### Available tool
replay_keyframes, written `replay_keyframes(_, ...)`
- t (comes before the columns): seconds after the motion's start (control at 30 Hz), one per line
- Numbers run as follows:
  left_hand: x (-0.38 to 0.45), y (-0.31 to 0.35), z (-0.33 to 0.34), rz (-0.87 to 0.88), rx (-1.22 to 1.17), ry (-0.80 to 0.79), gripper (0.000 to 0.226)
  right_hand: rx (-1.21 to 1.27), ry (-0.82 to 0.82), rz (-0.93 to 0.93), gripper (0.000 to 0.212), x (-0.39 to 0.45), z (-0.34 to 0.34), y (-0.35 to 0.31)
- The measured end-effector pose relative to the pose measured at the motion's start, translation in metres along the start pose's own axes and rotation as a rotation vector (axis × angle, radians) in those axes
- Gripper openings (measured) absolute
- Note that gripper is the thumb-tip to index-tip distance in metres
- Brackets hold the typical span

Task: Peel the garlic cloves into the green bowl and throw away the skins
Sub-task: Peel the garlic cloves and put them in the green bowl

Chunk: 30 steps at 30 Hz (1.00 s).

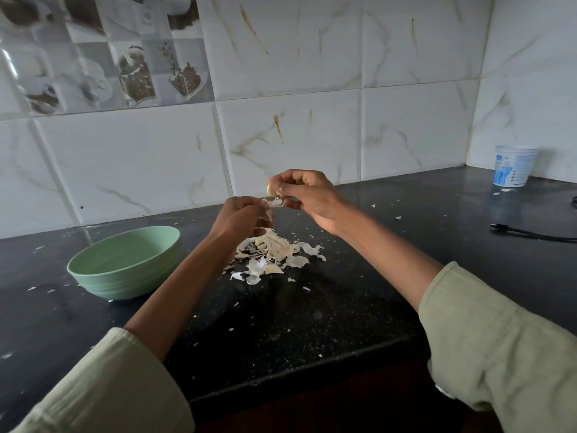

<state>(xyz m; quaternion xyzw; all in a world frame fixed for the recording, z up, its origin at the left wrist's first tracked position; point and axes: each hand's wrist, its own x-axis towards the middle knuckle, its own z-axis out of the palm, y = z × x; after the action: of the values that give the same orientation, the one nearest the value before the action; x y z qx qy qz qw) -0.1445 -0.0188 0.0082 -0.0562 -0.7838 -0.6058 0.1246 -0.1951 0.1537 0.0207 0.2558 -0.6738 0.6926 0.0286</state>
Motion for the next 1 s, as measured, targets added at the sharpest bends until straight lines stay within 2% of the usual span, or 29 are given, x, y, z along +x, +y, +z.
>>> replay_keyframes(0.13, 0.005, -0.01, -0.003, 0.249, 0.632, -0.073, 0.025, 0.027, 0.034, 0.021, 0.005, -0.001, -0.002, -0.002)
replay_keyframes(0.2, 0.004, -0.011, -0.003, 0.322, 0.744, -0.099, 0.028, 0.024, 0.054, 0.034, 0.006, 0.0, -0.003, -0.001)
replay_keyframes(0.33, 0.003, -0.007, -0.008, 0.397, 0.687, -0.08, 0.017, -0.01, 0.077, 0.063, 0.015, 0.001, -0.004, 0.0)
replay_keyframes(0.4, 0.002, -0.006, -0.011, 0.419, 0.643, -0.064, 0.021, -0.039, 0.085, 0.071, 0.015, 0.001, -0.004, -0.001)
replay_keyframes(0.47, 0.001, -0.006, -0.012, 0.414, 0.616, -0.067, 0.015, -0.087, 0.089, 0.076, 0.015, 0.0, -0.004, -0.001)
replay_keyframes(0.6, 0.006, -0.008, -0.015, 0.385, 0.709, -0.041, 0.024, -0.175, 0.076, 0.06, 0.018, 0.0, -0.003, 0.0)
replay_keyframes(0.7, 0.006, -0.005, -0.016, 0.452, 0.724, -0.127, 0.002, -0.231, 0.07, 0.041, 0.021, -0.002, -0.001, 0.0)
replay_keyframes(0.8, 0.003, -0.003, -0.017, 0.484, 0.714, -0.218, 0.027, -0.258, 0.073, 0.028, 0.023, -0.002, 0.0, 0.001)
replay_keyframes(0.83, 0.003, -0.002, -0.018, 0.48, 0.716, -0.228, 0.027, -0.262, 0.073, 0.027, 0.023, -0.002, 0.0, 0.001)
replay_keyframes(0.9, 0.002, -0.001, -0.019, 0.456, 0.712, -0.207, 0.012, -0.269, 0.074, 0.027, 0.022, -0.003, 0.0, 0.001)
replay_keyframes(1.0, 0.003, -0.001, -0.02, 0.43, 0.741, -0.139, 0.023, -0.276, 0.076, 0.023, 0.021, -0.003, 0.0, 0.0)
